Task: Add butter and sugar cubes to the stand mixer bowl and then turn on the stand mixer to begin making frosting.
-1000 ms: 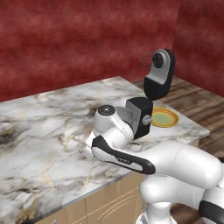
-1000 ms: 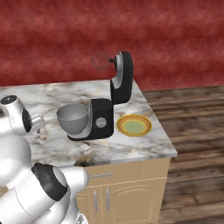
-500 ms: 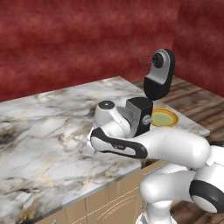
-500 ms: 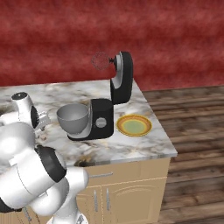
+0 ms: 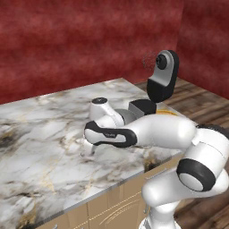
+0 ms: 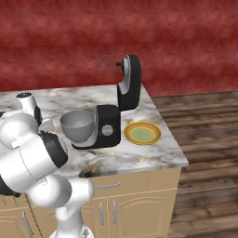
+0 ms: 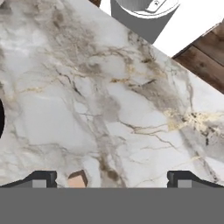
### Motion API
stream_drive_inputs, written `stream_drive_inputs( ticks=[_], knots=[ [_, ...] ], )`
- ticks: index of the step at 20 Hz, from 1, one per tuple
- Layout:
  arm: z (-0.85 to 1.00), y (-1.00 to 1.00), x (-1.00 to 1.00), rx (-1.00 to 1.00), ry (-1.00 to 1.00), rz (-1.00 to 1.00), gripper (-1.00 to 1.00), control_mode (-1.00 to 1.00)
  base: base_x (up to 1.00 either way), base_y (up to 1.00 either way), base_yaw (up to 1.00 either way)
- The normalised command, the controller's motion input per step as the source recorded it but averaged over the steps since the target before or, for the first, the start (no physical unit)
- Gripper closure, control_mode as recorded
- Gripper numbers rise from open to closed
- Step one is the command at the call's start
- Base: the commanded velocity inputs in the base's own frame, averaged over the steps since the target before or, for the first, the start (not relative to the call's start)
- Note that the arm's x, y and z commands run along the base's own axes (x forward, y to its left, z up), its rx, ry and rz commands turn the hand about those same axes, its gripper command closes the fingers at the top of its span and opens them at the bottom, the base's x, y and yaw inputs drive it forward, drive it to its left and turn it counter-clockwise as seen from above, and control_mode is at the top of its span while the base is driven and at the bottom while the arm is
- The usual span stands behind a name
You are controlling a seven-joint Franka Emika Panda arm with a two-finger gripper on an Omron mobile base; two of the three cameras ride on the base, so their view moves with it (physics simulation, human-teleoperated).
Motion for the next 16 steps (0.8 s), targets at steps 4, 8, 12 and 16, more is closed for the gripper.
stream_drive_inputs(
  ticks=[4, 8, 12, 16],
  knots=[
    [-0.29, 0.18, 0.0, -0.09, 0.0, 0.09, -1.0, -1.0, 0.0, 0.0, 0.0],
    [-0.3, 0.05, 0.0, -0.06, 0.0, 0.11, -1.0, -1.0, 0.0, 0.0, 0.0],
    [-0.15, 0.0, 0.06, -0.01, 0.0, 0.12, -1.0, -1.0, 0.0, 0.0, 0.0],
    [-0.04, 0.0, 0.13, 0.0, 0.0, 0.11, -1.0, -1.0, 0.0, 0.0, 0.0]
  ],
)
